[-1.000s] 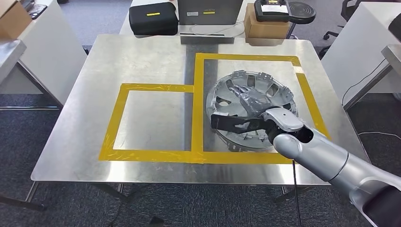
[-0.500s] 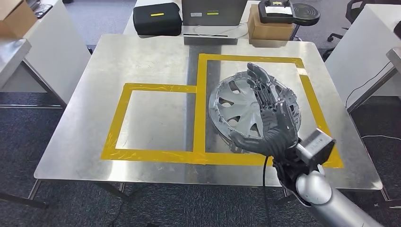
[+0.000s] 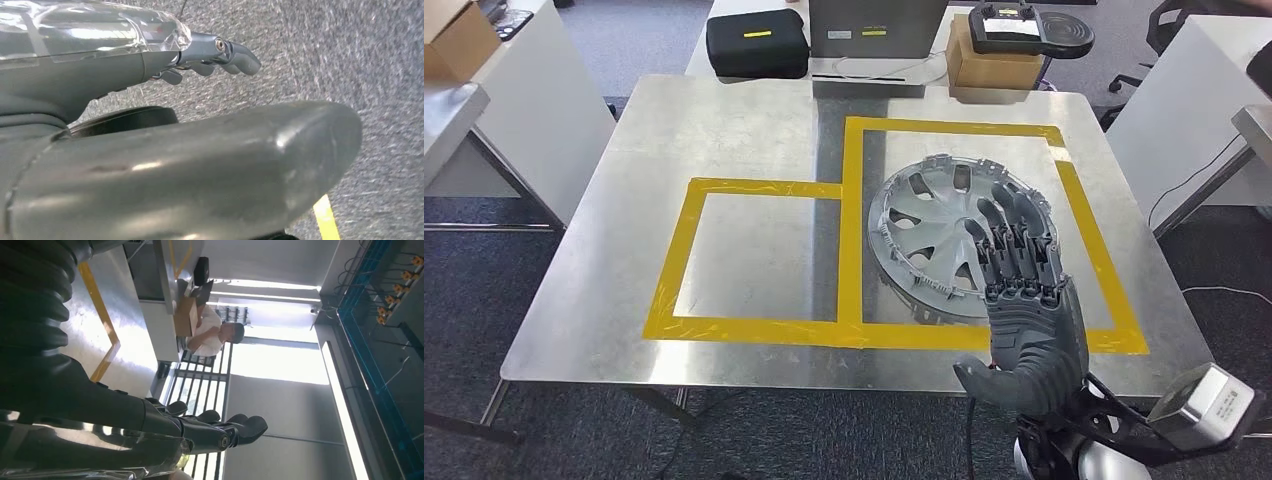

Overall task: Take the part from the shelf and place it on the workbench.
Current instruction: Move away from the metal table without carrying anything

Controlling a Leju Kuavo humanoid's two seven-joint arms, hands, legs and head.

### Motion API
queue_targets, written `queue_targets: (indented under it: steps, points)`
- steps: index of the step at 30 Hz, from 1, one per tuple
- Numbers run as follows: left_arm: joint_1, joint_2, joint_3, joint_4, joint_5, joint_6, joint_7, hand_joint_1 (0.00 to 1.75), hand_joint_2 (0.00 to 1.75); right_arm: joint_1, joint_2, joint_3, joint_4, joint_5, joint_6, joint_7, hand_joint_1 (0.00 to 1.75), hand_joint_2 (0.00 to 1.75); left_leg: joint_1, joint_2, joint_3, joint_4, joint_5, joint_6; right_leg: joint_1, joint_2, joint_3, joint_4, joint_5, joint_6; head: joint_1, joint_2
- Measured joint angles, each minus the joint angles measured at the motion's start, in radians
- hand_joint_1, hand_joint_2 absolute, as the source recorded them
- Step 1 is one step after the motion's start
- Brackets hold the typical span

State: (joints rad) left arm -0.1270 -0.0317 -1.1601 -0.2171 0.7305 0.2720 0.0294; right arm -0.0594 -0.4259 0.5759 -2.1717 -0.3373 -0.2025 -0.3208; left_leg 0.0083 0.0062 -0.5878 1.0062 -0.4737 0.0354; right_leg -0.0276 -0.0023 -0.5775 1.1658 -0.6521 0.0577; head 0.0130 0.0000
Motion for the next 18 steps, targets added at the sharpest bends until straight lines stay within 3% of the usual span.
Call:
queue_targets:
  steps: [3,5,7,11,13,15,16,17,18]
  points:
    - [0.001,0.000,0.000,0.000,0.000,0.000,-0.001,0.00,0.00,0.005,0.004,-0.003,0.000,0.000,0.002,0.000,0.00,1.75,-0.001,0.001,0.000,0.000,0.000,0.000,0.000,0.000,-0.022,0.049,-0.016,0.002,-0.001,0.000]
    - [0.001,-0.002,0.005,0.000,0.000,0.000,-0.002,0.00,0.00,0.009,0.016,-0.007,0.000,-0.001,0.010,0.000,0.00,1.75,0.000,0.001,-0.001,0.002,0.002,-0.007,-0.002,0.000,0.012,-0.028,0.049,0.003,0.001,0.000]
    - [0.001,-0.003,0.009,0.000,0.001,0.000,-0.002,0.00,0.00,0.008,0.028,-0.010,0.000,-0.001,0.016,0.000,0.00,1.75,-0.002,0.000,-0.004,0.004,0.008,-0.021,0.000,0.003,0.073,-0.162,0.129,-0.007,0.003,0.000]
    - [0.001,-0.002,0.010,0.000,0.003,0.000,-0.001,0.00,0.00,0.007,0.038,-0.011,0.000,-0.001,0.019,0.000,0.00,1.75,0.001,0.000,-0.011,0.008,0.012,-0.047,0.006,0.003,0.072,-0.183,0.141,-0.038,-0.003,0.000]
    - [0.001,-0.002,0.011,0.000,0.003,0.000,-0.001,0.00,0.00,0.006,0.045,-0.012,0.001,-0.001,0.019,0.000,0.00,1.75,0.003,-0.002,-0.031,0.061,-0.044,-0.056,0.004,-0.002,0.063,-0.189,0.154,-0.055,-0.012,0.000]
    - [0.001,-0.002,0.013,0.000,0.003,0.000,-0.001,0.00,0.00,0.006,0.051,-0.012,0.002,-0.001,0.019,0.000,0.00,1.75,0.004,-0.004,-0.068,0.176,-0.132,-0.059,0.007,-0.006,0.046,-0.188,0.167,-0.064,-0.023,0.000]
    - [0.001,-0.001,0.014,0.000,0.003,0.000,0.000,0.00,0.00,0.006,0.053,-0.012,0.002,-0.001,0.019,0.000,0.00,1.75,0.004,-0.005,-0.081,0.229,-0.162,-0.060,0.009,-0.007,0.036,-0.187,0.173,-0.065,-0.027,0.000]
    - [0.001,-0.001,0.015,0.000,0.003,0.000,0.002,0.00,0.00,0.007,0.055,-0.012,0.003,-0.001,0.019,0.000,0.00,1.75,0.003,-0.006,-0.081,0.257,-0.172,-0.060,0.011,-0.008,0.026,-0.185,0.179,-0.065,-0.029,0.000]
    - [0.001,0.000,0.015,0.000,0.003,0.000,0.004,0.00,0.00,0.007,0.056,-0.012,0.003,-0.001,0.020,0.000,0.00,1.75,0.003,-0.006,-0.063,0.252,-0.162,-0.058,0.012,-0.008,0.016,-0.182,0.185,-0.063,-0.030,0.000]
